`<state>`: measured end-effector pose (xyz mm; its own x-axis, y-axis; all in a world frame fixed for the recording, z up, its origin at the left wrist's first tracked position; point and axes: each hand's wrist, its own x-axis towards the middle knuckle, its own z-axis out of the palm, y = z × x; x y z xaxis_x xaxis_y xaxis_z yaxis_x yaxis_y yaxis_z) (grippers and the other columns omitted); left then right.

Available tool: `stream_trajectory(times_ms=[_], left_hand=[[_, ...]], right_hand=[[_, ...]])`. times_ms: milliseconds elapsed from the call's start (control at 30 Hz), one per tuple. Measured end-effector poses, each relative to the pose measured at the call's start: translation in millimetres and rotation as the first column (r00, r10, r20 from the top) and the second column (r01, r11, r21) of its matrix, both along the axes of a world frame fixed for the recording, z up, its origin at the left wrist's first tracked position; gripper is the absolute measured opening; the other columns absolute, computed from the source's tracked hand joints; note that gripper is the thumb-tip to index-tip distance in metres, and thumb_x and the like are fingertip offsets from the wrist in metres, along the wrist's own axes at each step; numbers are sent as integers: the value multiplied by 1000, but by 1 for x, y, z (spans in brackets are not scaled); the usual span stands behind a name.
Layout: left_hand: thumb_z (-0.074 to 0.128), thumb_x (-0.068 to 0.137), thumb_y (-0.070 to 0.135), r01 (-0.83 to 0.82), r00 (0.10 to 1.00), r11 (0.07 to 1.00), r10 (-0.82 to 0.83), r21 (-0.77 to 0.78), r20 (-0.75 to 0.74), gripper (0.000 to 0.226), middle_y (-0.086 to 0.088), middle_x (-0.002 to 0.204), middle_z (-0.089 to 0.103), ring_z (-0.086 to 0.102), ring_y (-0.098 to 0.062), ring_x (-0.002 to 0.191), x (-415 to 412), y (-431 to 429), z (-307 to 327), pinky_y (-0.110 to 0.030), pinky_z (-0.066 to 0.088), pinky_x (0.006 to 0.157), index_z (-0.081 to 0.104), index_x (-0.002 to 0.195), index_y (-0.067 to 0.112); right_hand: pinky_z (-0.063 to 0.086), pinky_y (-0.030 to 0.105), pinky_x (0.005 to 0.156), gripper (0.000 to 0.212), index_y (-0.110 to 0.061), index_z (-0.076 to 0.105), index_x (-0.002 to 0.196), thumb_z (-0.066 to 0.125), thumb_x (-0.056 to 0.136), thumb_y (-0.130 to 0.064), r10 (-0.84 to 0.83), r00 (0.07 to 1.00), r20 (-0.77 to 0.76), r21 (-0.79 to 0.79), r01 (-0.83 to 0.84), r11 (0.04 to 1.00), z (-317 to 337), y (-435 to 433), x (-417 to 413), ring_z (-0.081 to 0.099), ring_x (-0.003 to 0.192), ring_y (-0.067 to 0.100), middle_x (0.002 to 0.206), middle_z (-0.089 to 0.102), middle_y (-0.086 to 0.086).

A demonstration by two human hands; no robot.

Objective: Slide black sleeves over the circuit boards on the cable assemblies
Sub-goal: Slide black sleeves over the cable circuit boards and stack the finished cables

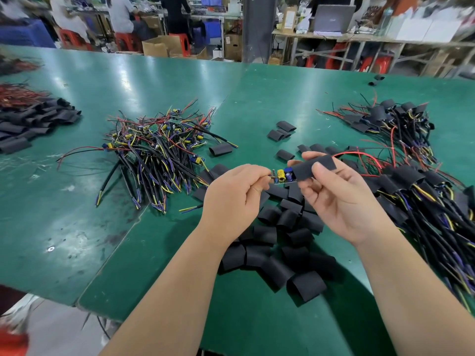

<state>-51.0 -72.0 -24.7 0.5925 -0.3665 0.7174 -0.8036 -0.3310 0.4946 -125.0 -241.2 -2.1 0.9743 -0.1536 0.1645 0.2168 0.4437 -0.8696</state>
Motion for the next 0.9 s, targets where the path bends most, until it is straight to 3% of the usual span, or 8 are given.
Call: stream_trajectory(times_ms=[233, 400, 533, 600, 667, 767, 833, 900], left_hand=[[60, 89, 10, 5, 999, 1000, -4, -5, 35, 12, 4, 82, 71, 62, -16, 78, -2, -1, 1, -30, 49, 69, 71, 91, 8], [62, 87, 13, -21, 997, 997, 16, 71, 69, 13, 1, 82, 72, 64, -20, 73, 0, 0, 0, -27, 47, 63, 73, 92, 10], [62, 86, 19, -33, 998, 999, 35, 31, -56, 13, 5, 74, 71, 62, -15, 65, 1, 1, -2, -33, 48, 61, 72, 93, 15], [65, 83, 23, -20, 989, 999, 15, -32, -144, 13, 9, 77, 71, 65, -10, 70, -1, 0, -2, -31, 52, 68, 70, 93, 15], [68, 82, 30, -15, 978, 994, -9, -110, -211, 18, 13, 76, 68, 64, 0, 72, -2, -1, -1, -20, 51, 73, 66, 92, 16], [59, 88, 38, -110, 964, 981, 66, -160, -257, 20, 14, 74, 64, 58, -1, 68, 6, 6, 1, -15, 46, 68, 62, 91, 18], [50, 94, 31, -276, 932, 958, 247, -77, -264, 17, 8, 84, 66, 58, -14, 79, 19, 16, -1, -31, 48, 75, 61, 98, 19], [48, 94, 26, -470, 831, 866, 499, 170, -246, 24, -2, 110, 62, 50, -26, 101, 30, 25, -6, -37, 42, 89, 59, 116, 24]], right_hand=[[54, 20, 62, 46, -17, 75, 87, 93, 49, -36, -25, 1000, 0, -153, 25, 988, -5, 5, 3, 71, 69, 18, 85, 74, 9], [55, 26, 71, 39, -17, 68, 96, 83, 60, -25, -127, 992, 7, -274, 124, 954, -11, 14, 3, 69, 77, 20, 92, 74, 7], [54, 27, 82, 42, -23, 66, 105, 75, 64, -17, -203, 978, -40, -370, 174, 912, -15, 23, 5, 67, 84, 15, 91, 74, 1], [56, 28, 80, 41, -20, 63, 111, 70, 73, -5, -229, 971, -73, -290, 199, 936, -14, 28, 7, 66, 84, 17, 92, 71, 4], [57, 25, 68, 38, -13, 60, 111, 62, 80, 9, -262, 957, -123, -36, 260, 965, -6, 29, 8, 68, 76, 18, 90, 68, 8], [47, 13, 49, 18, -8, 54, 93, 60, 82, 3, -348, 927, -140, 167, 369, 914, 20, 9, 4, 69, 63, 13, 79, 66, 11], [42, 12, 48, 13, -11, 51, 83, 62, 80, -5, -422, 903, -80, 196, 429, 882, 37, -10, 0, 66, 58, 9, 71, 61, 7], [42, 16, 49, 15, -17, 51, 82, 63, 85, -7, -555, 831, -33, 152, 553, 819, 54, -32, -7, 61, 54, 9, 63, 61, 0]])
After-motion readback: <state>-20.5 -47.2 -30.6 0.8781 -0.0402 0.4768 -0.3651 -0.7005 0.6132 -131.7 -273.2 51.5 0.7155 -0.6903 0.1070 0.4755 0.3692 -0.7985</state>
